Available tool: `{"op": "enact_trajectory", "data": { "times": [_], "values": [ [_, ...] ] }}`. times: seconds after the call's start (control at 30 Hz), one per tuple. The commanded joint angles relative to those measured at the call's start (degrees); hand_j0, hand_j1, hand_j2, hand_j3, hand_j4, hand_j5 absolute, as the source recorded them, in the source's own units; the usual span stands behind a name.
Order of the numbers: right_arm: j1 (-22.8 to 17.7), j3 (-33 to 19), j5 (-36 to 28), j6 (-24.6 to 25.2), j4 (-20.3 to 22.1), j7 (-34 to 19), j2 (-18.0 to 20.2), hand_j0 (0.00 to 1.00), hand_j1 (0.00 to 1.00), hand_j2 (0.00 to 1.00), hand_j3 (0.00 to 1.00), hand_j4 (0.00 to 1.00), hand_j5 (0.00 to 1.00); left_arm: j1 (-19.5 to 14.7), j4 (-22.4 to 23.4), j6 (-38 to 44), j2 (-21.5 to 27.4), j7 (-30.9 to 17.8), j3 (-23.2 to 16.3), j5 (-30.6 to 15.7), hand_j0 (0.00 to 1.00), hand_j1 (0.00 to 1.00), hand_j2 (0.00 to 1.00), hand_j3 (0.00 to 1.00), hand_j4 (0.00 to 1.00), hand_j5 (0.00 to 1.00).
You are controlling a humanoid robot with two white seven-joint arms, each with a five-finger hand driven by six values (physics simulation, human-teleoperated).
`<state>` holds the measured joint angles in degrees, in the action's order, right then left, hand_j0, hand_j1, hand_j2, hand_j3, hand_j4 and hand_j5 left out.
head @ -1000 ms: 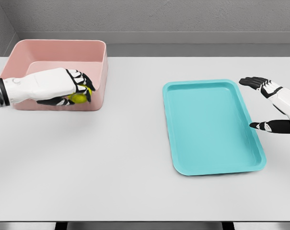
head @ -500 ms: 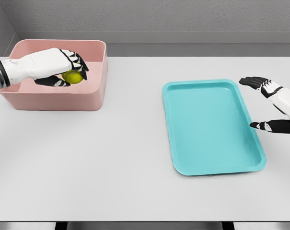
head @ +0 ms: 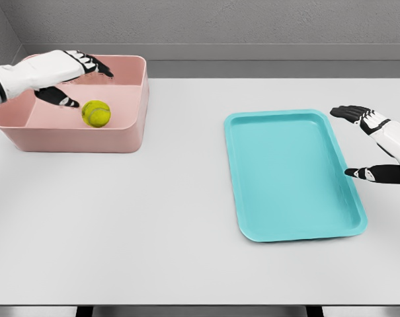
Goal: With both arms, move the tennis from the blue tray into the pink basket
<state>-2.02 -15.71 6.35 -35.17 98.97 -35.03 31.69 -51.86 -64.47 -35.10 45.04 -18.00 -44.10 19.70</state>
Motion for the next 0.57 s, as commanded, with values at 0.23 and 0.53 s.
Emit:
{"op": "enact_trajectory", "data": {
  "times": [0.23,0.53],
  "values": [
    [0.0,-0.03,-0.46,0.17,0.0,0.03,0.04,1.0,1.0,1.0,1.0,1.0,1.0,1.14,0.4,0.1,3.73,0.16,1.73,-4.59,1.0,1.0,1.0,1.0,1.0,1.0],
    [-0.26,-0.11,-0.46,0.17,0.09,0.03,0.04,1.0,1.0,1.0,1.0,1.0,1.0,5.36,-0.04,0.1,10.06,0.25,2.7,-7.84,1.0,1.0,1.0,1.0,1.0,1.0]
  ]
}}
